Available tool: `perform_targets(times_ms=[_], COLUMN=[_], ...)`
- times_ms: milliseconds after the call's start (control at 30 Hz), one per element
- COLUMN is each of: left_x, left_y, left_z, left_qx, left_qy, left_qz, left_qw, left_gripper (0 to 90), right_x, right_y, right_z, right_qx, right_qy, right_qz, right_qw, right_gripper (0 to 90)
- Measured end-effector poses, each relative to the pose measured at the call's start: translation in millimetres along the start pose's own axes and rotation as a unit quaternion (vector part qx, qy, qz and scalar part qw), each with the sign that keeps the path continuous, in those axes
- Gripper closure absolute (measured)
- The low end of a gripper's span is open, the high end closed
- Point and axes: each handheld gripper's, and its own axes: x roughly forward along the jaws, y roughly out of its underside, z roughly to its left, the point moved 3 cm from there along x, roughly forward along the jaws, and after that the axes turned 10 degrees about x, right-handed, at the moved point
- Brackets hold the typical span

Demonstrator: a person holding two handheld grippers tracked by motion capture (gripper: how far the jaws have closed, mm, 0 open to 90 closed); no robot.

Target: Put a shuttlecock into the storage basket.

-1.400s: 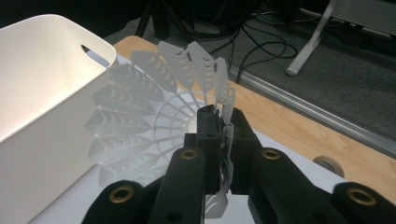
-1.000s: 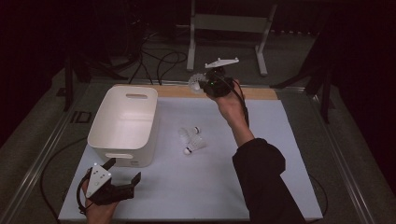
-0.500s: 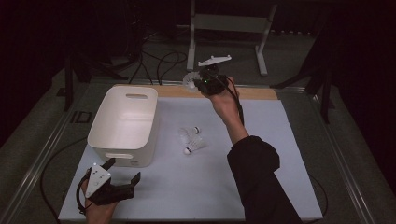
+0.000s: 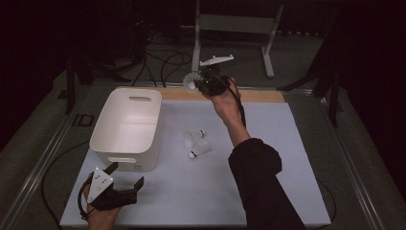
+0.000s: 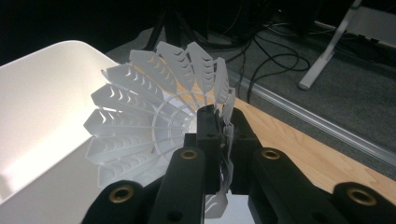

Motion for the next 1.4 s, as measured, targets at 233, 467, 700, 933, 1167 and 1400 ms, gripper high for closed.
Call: perform_targets(times_ms=[233, 467, 700, 933, 1167, 1400], left_x=[-0.1, -0.4, -0.3, -0.2, -0.4, -0.3], left_y=[-0.1, -0.1, -0.2, -0.2, -0.1, -0.1], left_z=[0.0, 0.6, 0.4, 0.2, 0.5, 0.3], left_qx=[-0.001, -0.001, -0.003, -0.003, -0.001, -0.001], left_qy=[0.001, -0.001, -0.001, -0.001, 0.0, 0.0], left_qz=[-0.001, -0.001, -0.003, -0.003, -0.001, -0.001], left_qw=[1.0, 1.0, 1.0, 1.0, 1.0, 1.0], left_gripper=[0.3, 0.3, 0.3, 0.3, 0.3, 0.3], right_x=[-0.4, -0.5, 0.0, 1.2, 2.3, 2.9], right_y=[-4.0, -6.4, -8.8, -9.7, -10.1, -12.0], right_z=[5.6, 11.2, 15.3, 20.1, 26.1, 34.7], right_qx=[-0.006, -0.004, -0.004, -0.004, -0.004, -0.013], right_qy=[-0.006, -0.019, -0.027, -0.035, -0.048, -0.054], right_qz=[-0.004, -0.006, -0.009, -0.009, -0.008, -0.008], right_qw=[1.0, 0.9998, 0.9996, 0.9993, 0.9988, 0.9984], right_gripper=[86.3, 86.3, 86.3, 86.3, 86.1, 86.0])
